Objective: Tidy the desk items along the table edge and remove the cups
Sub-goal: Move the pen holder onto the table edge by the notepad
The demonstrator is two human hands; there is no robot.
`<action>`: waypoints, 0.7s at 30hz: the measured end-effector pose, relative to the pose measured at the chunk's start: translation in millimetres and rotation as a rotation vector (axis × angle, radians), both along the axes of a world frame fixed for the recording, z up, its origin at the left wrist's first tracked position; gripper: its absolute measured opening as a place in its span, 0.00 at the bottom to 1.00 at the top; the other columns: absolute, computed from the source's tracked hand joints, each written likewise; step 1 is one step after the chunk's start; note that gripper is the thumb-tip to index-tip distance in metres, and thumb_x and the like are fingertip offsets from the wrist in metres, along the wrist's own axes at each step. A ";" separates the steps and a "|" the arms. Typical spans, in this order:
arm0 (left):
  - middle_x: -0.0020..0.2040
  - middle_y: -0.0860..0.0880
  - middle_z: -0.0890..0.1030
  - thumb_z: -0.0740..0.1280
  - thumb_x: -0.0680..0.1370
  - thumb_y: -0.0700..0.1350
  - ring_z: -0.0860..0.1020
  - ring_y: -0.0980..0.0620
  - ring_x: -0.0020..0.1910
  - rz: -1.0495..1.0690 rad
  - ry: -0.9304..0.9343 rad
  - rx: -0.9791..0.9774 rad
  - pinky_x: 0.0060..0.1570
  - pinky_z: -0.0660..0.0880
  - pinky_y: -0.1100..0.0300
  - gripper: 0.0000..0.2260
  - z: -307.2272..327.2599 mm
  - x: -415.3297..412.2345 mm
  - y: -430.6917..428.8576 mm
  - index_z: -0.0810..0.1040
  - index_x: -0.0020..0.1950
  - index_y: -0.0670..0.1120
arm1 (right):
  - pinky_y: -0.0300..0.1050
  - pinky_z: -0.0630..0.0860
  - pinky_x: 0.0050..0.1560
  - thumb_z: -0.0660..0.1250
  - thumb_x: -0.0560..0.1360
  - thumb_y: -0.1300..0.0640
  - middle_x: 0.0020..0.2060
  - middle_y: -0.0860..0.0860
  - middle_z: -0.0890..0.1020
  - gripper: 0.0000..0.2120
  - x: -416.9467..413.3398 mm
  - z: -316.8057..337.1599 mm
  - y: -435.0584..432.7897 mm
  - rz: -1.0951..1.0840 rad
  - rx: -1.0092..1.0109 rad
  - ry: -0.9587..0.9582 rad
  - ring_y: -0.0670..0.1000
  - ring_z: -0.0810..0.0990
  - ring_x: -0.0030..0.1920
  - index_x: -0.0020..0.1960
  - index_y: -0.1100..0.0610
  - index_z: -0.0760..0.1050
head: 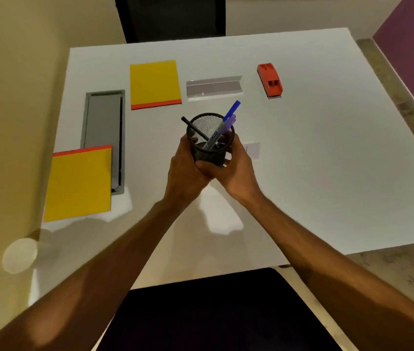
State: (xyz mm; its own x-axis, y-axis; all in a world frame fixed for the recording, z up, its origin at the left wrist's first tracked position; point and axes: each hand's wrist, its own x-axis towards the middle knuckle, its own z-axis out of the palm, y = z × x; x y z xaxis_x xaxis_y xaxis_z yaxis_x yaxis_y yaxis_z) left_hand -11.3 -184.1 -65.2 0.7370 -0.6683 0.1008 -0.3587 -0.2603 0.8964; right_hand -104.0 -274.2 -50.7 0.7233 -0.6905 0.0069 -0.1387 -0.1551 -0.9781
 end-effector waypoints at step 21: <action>0.64 0.45 0.78 0.81 0.64 0.50 0.77 0.48 0.62 0.444 -0.059 0.079 0.55 0.78 0.62 0.40 -30.3 163.0 162.8 0.66 0.71 0.45 | 0.61 0.40 0.77 0.44 0.81 0.35 0.80 0.53 0.44 0.34 143.7 -116.1 80.0 0.495 -0.821 0.738 0.56 0.40 0.80 0.81 0.50 0.46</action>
